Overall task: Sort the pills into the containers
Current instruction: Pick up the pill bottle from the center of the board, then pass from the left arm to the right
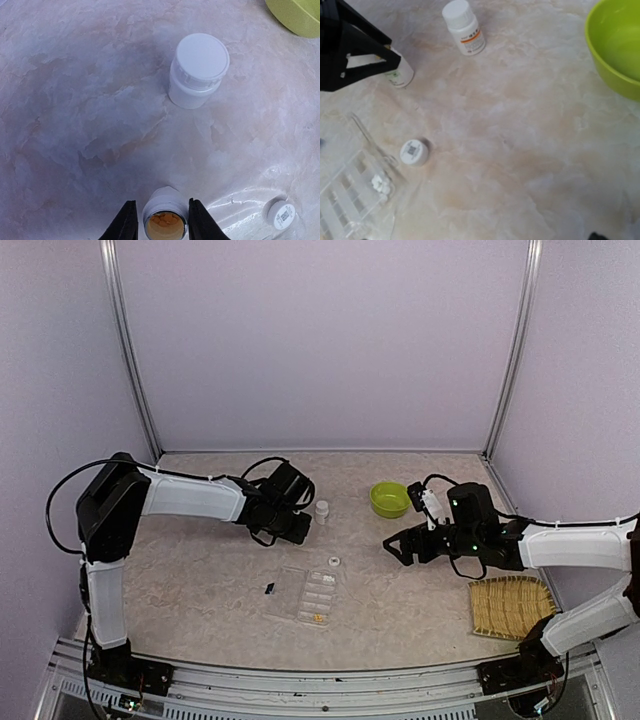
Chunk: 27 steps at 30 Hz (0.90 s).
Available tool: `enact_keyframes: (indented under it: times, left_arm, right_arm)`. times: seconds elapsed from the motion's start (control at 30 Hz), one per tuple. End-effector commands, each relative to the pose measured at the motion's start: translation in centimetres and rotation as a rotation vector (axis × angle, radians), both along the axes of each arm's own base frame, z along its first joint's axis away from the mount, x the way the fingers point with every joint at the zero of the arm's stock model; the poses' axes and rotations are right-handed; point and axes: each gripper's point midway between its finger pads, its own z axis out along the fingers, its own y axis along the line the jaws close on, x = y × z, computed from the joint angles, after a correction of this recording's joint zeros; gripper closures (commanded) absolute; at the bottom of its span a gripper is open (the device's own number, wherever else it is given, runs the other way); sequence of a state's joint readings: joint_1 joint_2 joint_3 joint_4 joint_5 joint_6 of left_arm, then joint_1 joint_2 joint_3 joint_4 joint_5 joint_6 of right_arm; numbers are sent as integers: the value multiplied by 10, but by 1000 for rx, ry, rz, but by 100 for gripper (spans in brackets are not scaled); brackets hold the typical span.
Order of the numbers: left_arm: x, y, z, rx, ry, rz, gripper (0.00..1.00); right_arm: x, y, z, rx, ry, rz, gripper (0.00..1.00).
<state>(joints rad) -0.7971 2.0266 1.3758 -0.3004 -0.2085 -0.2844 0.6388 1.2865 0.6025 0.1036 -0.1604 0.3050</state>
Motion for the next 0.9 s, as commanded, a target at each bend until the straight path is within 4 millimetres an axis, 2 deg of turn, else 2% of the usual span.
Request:
enact_keyframes:
  times: [0.0, 0.17, 0.33, 0.43, 0.53, 0.7, 0.87]
  left_arm:
    - [2, -3, -4, -5, 16, -14, 69]
    - [1, -3, -5, -10, 19, -17, 88]
    - [-3, -9, 8, -59, 12, -39, 92]
    - [-12, -24, 30, -148, -3, -107, 92]
    - [-29, -45, 59, -238, -35, -205, 92]
    - [-66, -83, 106, -373, -67, -372, 92]
    - [-105, -111, 154, -548, -93, -519, 92]
  right_arm:
    - [4, 0, 4, 15, -11, -3, 7]
    - [3, 1, 3, 16, -7, -2, 8]
    - [-1, 5, 10, 38, -44, 43, 8]
    - [-11, 14, 30, 115, -123, 124, 7]
    - [-30, 25, 57, 227, -223, 244, 3]
    - [-65, 34, 92, 387, -365, 427, 0]
    - [-90, 35, 113, 515, -455, 537, 1]
